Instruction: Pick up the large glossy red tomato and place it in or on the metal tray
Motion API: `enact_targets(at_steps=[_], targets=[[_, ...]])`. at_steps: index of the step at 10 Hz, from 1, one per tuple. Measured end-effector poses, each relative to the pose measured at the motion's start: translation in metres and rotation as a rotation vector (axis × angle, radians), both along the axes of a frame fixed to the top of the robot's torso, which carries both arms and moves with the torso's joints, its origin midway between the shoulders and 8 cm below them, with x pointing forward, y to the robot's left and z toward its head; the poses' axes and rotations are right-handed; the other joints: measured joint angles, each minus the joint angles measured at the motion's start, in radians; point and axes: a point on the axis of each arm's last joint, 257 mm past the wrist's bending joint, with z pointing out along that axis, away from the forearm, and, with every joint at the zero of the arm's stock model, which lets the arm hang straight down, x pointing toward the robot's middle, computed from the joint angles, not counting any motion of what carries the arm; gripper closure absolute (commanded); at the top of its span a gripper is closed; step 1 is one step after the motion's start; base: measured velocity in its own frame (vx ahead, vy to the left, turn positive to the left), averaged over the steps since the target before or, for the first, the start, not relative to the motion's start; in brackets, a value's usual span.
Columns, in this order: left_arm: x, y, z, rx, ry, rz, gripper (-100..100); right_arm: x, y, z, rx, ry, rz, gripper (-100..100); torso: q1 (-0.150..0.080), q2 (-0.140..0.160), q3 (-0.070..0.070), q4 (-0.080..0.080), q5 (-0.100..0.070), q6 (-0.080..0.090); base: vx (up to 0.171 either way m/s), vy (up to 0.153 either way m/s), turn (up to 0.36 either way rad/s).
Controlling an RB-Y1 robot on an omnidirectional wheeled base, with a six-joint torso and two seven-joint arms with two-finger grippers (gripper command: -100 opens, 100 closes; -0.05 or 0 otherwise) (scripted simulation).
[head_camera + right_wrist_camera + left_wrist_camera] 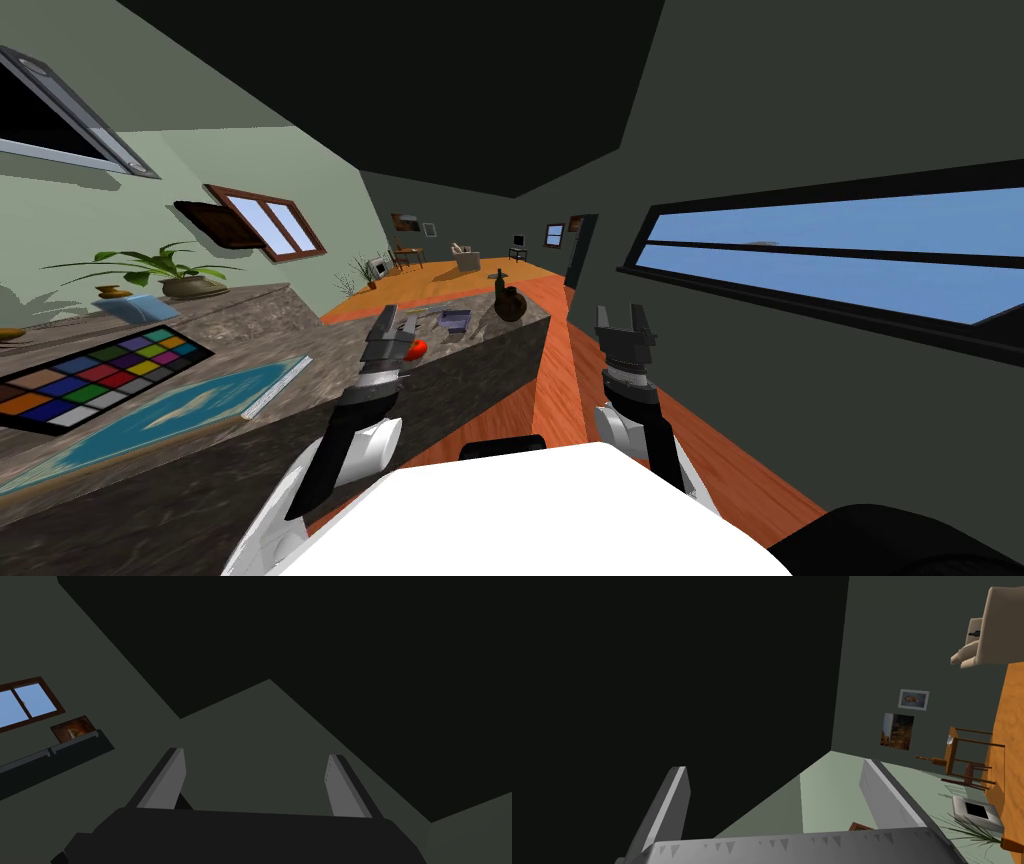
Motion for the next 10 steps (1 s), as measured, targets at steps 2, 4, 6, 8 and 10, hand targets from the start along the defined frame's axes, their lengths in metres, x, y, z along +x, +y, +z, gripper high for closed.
enact_targets(at_steps=[2,4,6,8,10], targets=[[0.008,0.009,-0.007,0.017,0.044,0.013,-100,0.000,0.000,0.000,0.000,0.000,0.000,0,0.000,0.000,0.000,0.000,0.000,0.000,0.007,-0.016,0.028],[0.015,0.018,-0.016,0.025,0.093,0.036,-100,0.000,0.000,0.000,0.000,0.000,0.000,0,-0.001,0.000,0.000,0.000,0.000,0.000,0.008,-0.017,0.022],[0.017,0.025,-0.020,0.027,0.124,0.052,-100,0.000,0.000,0.000,0.000,0.000,0.000,0,0.000,0.000,0.000,0.000,0.000,0.000,0.002,-0.016,0.031],[0.022,0.034,-0.025,0.027,0.161,0.073,-100,0.000,0.000,0.000,0.000,0.000,0.000,0,0.000,0.000,0.000,0.000,0.000,0.000,0.003,-0.014,0.017],[0.025,0.044,-0.030,0.023,0.200,0.096,-100,0.000,0.000,0.000,0.000,0.000,0.000,0,0.000,0.000,0.000,0.000,0.000,0.000,0.003,-0.019,0.036]])
